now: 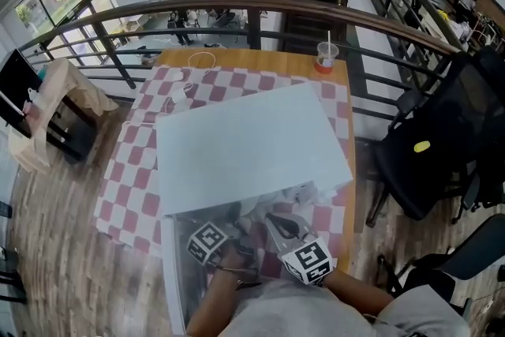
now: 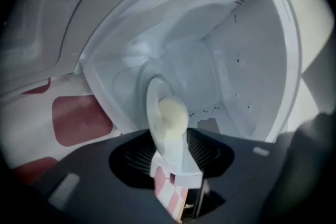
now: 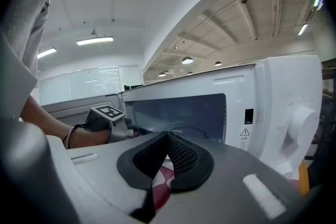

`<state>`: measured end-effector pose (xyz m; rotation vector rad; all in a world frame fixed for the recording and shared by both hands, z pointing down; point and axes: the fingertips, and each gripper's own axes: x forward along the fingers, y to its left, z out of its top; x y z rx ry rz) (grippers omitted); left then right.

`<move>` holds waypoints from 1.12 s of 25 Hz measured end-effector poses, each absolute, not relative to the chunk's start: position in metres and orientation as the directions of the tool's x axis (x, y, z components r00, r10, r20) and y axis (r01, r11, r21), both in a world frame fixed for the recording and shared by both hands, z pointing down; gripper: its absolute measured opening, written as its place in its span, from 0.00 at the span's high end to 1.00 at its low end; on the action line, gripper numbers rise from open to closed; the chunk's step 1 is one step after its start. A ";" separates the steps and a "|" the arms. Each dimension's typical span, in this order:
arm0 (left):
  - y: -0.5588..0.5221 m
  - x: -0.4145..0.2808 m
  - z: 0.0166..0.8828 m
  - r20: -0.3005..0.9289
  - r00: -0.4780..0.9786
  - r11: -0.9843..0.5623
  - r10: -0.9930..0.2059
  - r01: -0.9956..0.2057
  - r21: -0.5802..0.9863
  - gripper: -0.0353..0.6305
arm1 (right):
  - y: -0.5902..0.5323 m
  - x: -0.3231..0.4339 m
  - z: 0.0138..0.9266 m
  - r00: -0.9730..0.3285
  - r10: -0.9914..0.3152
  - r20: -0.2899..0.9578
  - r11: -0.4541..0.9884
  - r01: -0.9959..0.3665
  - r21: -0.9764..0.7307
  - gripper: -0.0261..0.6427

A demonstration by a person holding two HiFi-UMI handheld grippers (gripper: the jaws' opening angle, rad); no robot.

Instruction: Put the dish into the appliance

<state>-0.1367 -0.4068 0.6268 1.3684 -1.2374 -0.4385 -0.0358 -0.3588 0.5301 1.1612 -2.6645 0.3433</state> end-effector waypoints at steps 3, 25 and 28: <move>-0.404 -0.131 0.622 0.413 0.422 0.149 -0.807 -0.531 0.834 0.56 | -0.354 -0.036 0.534 -0.666 -0.685 0.295 0.662 -0.738 -0.130 0.96; -0.386 -0.158 0.626 0.555 -0.021 0.034 -0.832 -0.999 0.013 0.69 | -0.349 -0.031 0.545 -0.652 -0.684 0.326 0.652 -0.748 -0.129 0.96; -0.402 -0.155 0.625 0.552 0.014 -0.005 -0.834 -1.000 0.018 0.69 | -0.351 -0.032 0.547 -0.651 -0.684 0.329 0.649 -0.749 -0.131 0.96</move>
